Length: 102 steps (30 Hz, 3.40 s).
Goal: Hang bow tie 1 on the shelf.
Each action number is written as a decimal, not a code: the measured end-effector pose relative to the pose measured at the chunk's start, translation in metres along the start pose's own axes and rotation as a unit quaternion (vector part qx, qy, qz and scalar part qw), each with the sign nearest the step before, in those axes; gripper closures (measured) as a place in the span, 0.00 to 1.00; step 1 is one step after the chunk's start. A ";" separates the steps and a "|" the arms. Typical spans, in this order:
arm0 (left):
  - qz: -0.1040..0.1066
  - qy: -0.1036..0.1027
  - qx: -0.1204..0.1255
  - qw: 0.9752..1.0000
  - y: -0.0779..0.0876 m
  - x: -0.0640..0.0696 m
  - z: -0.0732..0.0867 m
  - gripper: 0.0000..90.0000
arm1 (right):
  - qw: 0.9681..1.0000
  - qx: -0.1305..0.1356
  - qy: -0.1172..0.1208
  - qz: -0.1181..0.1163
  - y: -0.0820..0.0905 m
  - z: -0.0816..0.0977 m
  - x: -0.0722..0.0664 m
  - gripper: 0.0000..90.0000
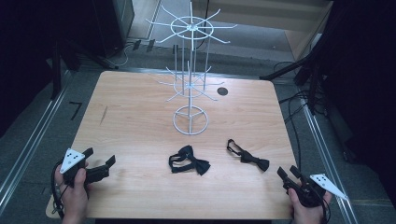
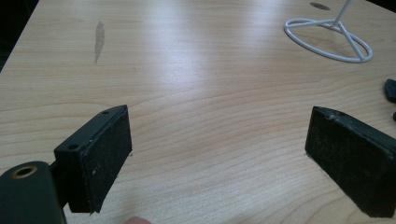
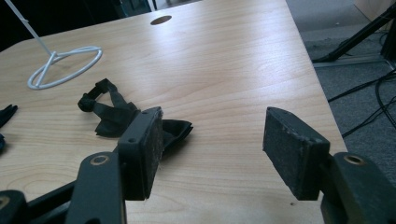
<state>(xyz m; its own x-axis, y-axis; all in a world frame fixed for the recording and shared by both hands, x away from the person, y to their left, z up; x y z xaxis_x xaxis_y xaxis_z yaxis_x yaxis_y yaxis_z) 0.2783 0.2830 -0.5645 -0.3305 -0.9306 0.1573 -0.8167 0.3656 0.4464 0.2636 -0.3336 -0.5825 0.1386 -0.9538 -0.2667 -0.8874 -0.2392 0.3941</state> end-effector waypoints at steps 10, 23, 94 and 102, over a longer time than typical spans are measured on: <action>0.000 -0.004 -0.001 1.000 0.000 0.001 0.000 0.09 | 0.999 0.003 0.040 -0.020 -0.002 -0.012 -0.030 0.53; 0.001 -0.005 -0.003 1.000 0.000 0.001 0.000 0.09 | 0.995 -0.010 0.088 -0.043 -0.015 -0.021 -0.067 0.52; 0.006 0.000 -0.001 1.000 0.000 0.001 0.000 0.09 | 0.967 -0.080 0.176 -0.166 -0.076 0.015 -0.221 0.53; 0.006 0.000 -0.001 1.000 0.000 0.001 0.000 0.09 | 0.965 -0.083 0.178 -0.172 -0.080 0.020 -0.229 0.53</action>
<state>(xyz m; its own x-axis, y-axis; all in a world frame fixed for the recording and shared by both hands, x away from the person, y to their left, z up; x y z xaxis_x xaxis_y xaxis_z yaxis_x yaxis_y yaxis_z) 0.2780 0.2820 -0.5645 -0.3405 -0.9260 0.1630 -0.8121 0.3770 0.4454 0.2945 -0.0924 -0.5703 0.5801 -0.8084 -0.0997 -0.6841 -0.5500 0.4790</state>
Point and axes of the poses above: each handheld gripper's, and its own axes: y roughly backward along the jaws, z roughly out of its underside, x roughly to its right, the point moved 9 cm from there along -y, roughly forward along the jaws, and after that the axes turned 4 degrees about z, right-handed, at the moved point
